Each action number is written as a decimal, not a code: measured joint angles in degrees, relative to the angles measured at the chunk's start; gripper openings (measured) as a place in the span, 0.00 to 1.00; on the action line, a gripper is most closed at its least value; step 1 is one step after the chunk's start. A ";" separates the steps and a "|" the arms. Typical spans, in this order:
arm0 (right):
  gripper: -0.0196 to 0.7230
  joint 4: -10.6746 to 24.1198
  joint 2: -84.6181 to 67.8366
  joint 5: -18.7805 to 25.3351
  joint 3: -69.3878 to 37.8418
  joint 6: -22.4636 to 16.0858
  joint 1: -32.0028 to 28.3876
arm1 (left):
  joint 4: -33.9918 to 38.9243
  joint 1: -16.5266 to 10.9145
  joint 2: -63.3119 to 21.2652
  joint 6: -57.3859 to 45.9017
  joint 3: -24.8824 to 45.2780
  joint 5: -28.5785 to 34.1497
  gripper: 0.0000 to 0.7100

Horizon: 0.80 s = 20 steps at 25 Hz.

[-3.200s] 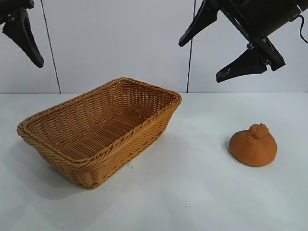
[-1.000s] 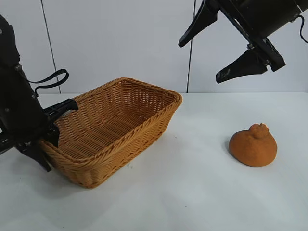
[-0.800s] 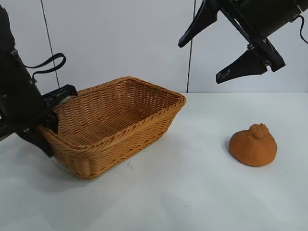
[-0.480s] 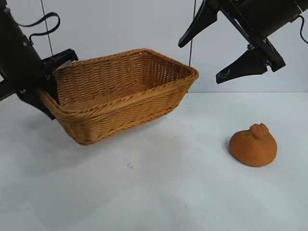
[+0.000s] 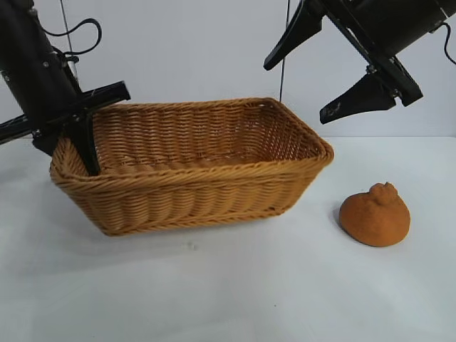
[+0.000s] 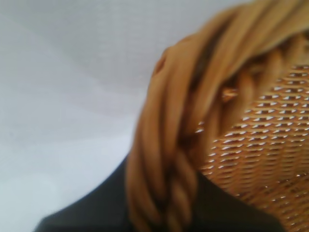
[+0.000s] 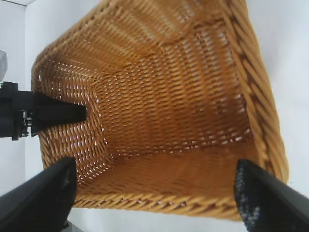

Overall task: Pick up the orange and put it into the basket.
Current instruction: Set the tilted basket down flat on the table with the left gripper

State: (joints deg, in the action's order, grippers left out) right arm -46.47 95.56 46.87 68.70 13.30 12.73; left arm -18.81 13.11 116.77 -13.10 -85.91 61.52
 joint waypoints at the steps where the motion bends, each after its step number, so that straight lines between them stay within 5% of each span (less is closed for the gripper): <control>1: 0.84 0.00 0.00 0.00 0.00 0.00 0.00 | 0.30 0.27 0.00 0.07 -0.07 -0.41 0.12; 20: 0.84 0.05 0.00 0.05 0.00 0.00 0.00 | 0.19 0.81 7.75 5.17 -0.32 -5.46 0.12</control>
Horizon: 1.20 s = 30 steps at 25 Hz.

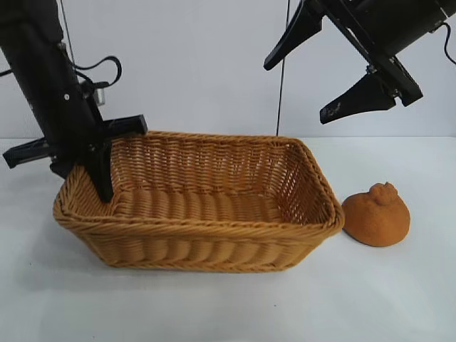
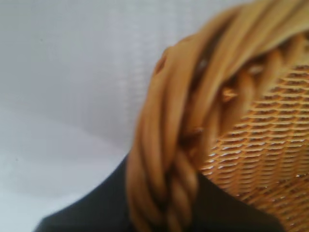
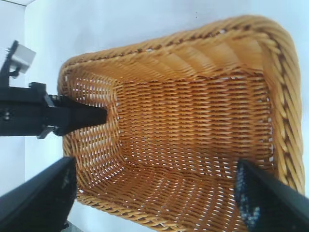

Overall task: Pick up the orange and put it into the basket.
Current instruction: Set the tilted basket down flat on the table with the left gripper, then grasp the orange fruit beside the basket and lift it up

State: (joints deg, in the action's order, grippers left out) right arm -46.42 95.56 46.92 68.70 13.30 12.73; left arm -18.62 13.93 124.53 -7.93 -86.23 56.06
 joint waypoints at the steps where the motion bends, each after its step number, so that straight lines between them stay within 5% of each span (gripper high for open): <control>1: 0.84 0.00 0.00 0.00 0.00 0.00 0.00 | 0.01 0.00 0.00 0.13 -0.10 0.00 0.14; 3: 0.84 0.00 0.00 0.00 0.00 0.00 0.00 | -0.06 0.00 0.00 0.12 -0.28 -0.13 0.26; 7: 0.84 0.00 0.00 0.00 0.00 0.00 0.00 | -0.55 0.00 0.00 0.12 -1.24 1.23 0.70; 9: 0.84 0.00 0.00 0.00 0.00 0.00 0.00 | -0.08 0.00 -0.35 0.12 -2.49 2.67 0.80; 23: 0.84 0.24 0.00 0.00 0.00 0.00 0.00 | 9.84 -0.68 -11.33 0.19 -16.44 12.34 0.87; 30: 0.84 1.06 0.00 0.04 0.00 0.00 0.00 | 14.42 -6.55 -12.73 2.76 -18.07 13.46 0.87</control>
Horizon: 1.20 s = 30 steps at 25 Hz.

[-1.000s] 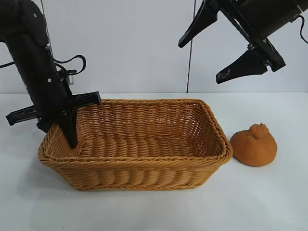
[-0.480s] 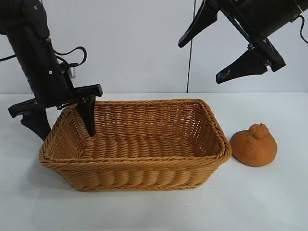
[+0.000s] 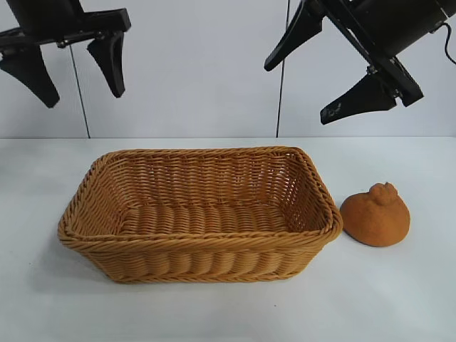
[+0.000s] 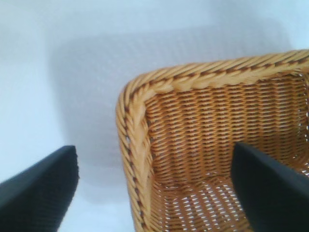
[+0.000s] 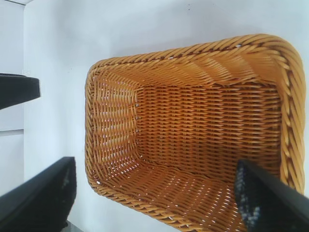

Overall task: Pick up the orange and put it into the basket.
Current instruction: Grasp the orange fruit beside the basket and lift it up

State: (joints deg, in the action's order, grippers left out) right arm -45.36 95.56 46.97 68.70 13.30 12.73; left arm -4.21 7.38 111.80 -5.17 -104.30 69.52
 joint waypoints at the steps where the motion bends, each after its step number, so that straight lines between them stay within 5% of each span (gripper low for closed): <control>1: 0.84 0.13 0.00 0.00 0.00 0.00 0.00 | 0.27 -0.92 -0.61 0.14 0.00 0.00 0.87; 6: 0.84 0.23 0.00 0.01 0.00 0.00 0.00 | 0.41 -1.80 -5.36 0.47 1.32 0.00 0.87; 10: 0.84 0.50 0.00 0.01 0.00 0.00 0.00 | 1.22 -1.80 -11.61 0.81 8.78 0.02 0.87; 25: 0.84 1.15 0.00 0.18 0.00 0.00 0.00 | 5.40 -1.80 -51.05 0.89 54.29 0.13 0.87; 30: 0.84 1.24 0.00 0.28 0.00 0.00 0.00 | 5.45 -1.80 -64.84 0.20 66.01 -4.38 0.87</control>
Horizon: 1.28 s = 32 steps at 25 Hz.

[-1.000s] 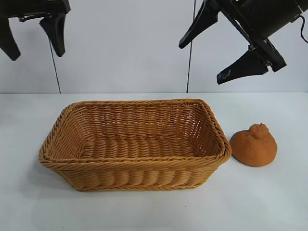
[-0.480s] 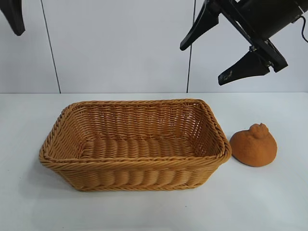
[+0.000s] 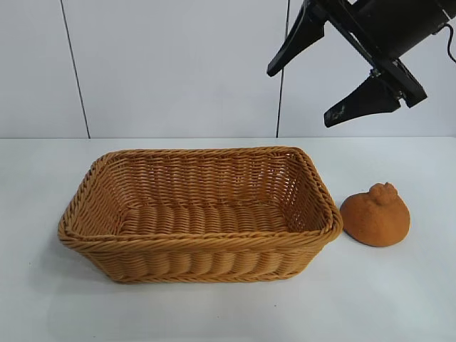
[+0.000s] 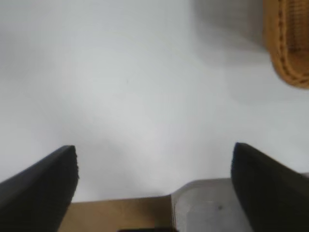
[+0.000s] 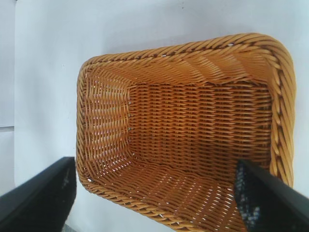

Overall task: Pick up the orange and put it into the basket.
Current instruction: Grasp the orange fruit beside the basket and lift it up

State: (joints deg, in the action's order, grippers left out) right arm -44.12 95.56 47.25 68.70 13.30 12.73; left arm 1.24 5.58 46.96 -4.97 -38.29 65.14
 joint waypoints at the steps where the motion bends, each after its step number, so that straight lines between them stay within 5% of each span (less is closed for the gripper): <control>1: 0.84 0.00 0.00 0.00 0.00 0.00 0.00 | 0.00 0.00 -2.82 -0.01 1.92 -1.04 0.87; 6: 0.84 0.19 0.00 0.05 0.00 0.00 0.00 | -0.47 0.00 -15.09 0.14 8.60 -3.83 0.87; 13: 0.84 4.43 0.00 0.36 0.02 -0.73 0.00 | -0.53 0.00 -28.66 0.42 9.25 -4.14 0.87; 20: 0.84 18.79 0.00 4.15 3.30 -7.93 -0.11 | -0.58 0.00 -45.08 0.47 9.32 -4.14 0.87; 27: 0.84 36.11 0.00 9.59 10.07 -16.06 -0.32 | -0.64 0.00 -47.19 0.47 9.32 -4.10 0.87; 32: 0.84 38.95 0.00 11.31 10.28 -16.92 -5.16 | -0.64 0.00 -47.19 0.47 9.38 -4.10 0.87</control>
State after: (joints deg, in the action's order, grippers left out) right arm -5.17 95.56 58.56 78.98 -3.62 7.57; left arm 0.60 5.58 -0.23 -4.50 -28.92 61.05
